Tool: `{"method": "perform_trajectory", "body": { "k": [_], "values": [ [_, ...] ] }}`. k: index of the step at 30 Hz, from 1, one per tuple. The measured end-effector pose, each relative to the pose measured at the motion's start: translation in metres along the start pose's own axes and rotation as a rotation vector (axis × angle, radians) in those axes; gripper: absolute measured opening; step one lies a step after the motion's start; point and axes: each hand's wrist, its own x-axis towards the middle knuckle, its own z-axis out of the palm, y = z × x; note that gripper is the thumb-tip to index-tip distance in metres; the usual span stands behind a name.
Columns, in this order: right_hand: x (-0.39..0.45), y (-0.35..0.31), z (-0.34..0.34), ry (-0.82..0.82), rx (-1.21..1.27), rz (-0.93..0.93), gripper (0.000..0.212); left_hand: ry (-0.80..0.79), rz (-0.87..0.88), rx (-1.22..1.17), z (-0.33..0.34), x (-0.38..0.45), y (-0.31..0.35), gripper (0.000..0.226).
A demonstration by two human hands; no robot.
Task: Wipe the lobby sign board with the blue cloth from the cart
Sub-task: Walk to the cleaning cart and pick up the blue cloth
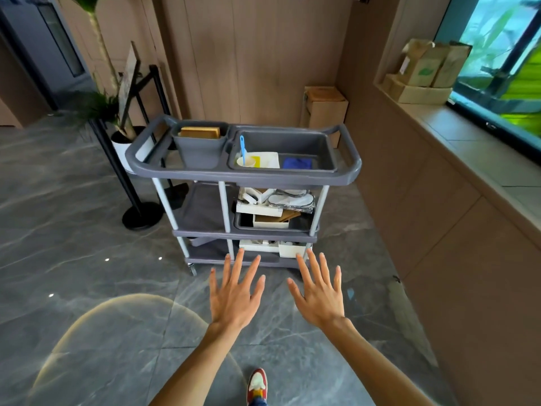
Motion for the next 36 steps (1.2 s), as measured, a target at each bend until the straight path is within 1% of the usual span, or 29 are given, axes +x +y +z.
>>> {"method": "perform_trajectory", "body": {
  "k": [8, 13, 16, 22, 27, 30, 33, 36],
  "values": [
    [0.111, 0.013, -0.009, 0.009, 0.008, 0.068, 0.068, -0.026, 0.061, -0.007, 0.009, 0.121, 0.001, 0.057],
    [0.170, 0.017, -0.012, 0.042, 0.044, 0.120, 0.072, -0.031, 0.111, 0.009, 0.006, 0.192, -0.001, 0.057],
    [0.199, 0.021, -0.014, 0.055, 0.036, 0.148, 0.072, -0.028, 0.136, 0.015, 0.006, 0.226, 0.003, 0.057],
    [0.249, 0.033, -0.016, 0.032, 0.007, 0.161, 0.069, -0.022, 0.139, -0.016, 0.010, 0.279, 0.010, 0.057],
    [0.303, 0.051, -0.020, 0.033, -0.010, 0.125, 0.072, -0.003, 0.139, -0.009, 0.020, 0.333, 0.024, 0.058],
    [0.330, 0.061, -0.025, 0.045, -0.004, 0.091, 0.070, 0.002, 0.137, -0.013, 0.022, 0.357, 0.034, 0.059],
    [0.368, 0.077, -0.034, 0.049, -0.017, 0.070, 0.069, 0.000, 0.107, -0.016, 0.024, 0.389, 0.050, 0.058],
    [0.402, 0.093, -0.045, 0.044, -0.026, 0.035, 0.072, 0.012, 0.078, -0.043, 0.025, 0.421, 0.065, 0.058]
  ]
}}
